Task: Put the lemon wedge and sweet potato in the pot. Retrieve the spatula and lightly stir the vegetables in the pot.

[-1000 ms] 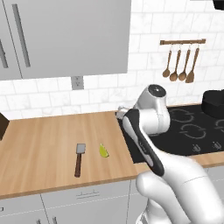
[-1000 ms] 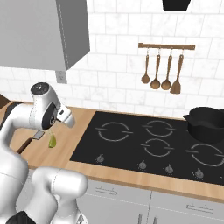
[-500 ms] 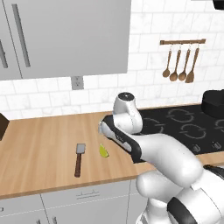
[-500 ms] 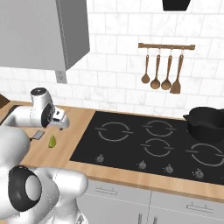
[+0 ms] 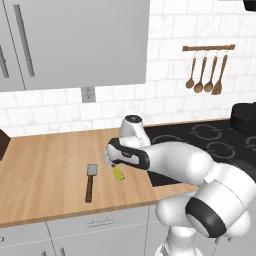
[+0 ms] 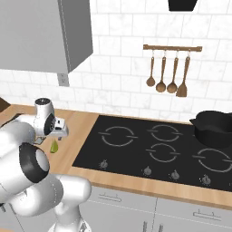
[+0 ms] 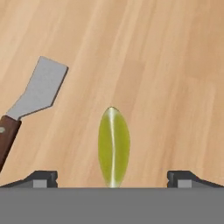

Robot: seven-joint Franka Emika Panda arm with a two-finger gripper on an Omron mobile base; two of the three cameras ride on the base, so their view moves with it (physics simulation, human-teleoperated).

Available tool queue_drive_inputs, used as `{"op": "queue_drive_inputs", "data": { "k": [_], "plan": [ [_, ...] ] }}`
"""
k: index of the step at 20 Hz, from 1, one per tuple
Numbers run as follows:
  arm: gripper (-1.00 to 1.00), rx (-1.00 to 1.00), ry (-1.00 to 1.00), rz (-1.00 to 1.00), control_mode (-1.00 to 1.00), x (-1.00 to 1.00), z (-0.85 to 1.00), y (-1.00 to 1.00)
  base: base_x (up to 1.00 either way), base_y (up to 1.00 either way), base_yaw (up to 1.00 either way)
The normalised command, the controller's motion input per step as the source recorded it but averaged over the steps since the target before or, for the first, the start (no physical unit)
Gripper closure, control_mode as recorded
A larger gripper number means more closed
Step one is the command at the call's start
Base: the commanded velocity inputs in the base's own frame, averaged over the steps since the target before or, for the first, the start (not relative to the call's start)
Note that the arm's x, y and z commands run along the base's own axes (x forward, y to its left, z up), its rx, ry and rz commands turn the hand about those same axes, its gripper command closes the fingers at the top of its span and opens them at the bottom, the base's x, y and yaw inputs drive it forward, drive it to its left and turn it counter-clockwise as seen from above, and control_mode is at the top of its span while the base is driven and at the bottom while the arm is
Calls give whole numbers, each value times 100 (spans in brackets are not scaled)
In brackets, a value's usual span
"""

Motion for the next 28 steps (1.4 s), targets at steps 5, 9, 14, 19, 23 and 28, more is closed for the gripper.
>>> {"op": "queue_drive_inputs", "data": {
  "k": [5, 9, 14, 19, 23, 28],
  "plan": [
    [-100, 0, 0, 0, -100, -9, -34, 0, 0, 0, 0],
    [-100, 0, 3, 0, -100, -23, -46, 0, 0, 0, 0],
    [-100, 0, 7, 0, -100, -15, -37, 0, 0, 0, 0],
    [-100, 0, 3, 0, -100, 0, -34, 0, 0, 0, 0],
    [-100, 0, 0, 0, -100, 4, -16, 0, 0, 0, 0],
    [-100, 0, -1, 0, -100, 7, -2, 2, 0, 0, 0]
  ]
}}
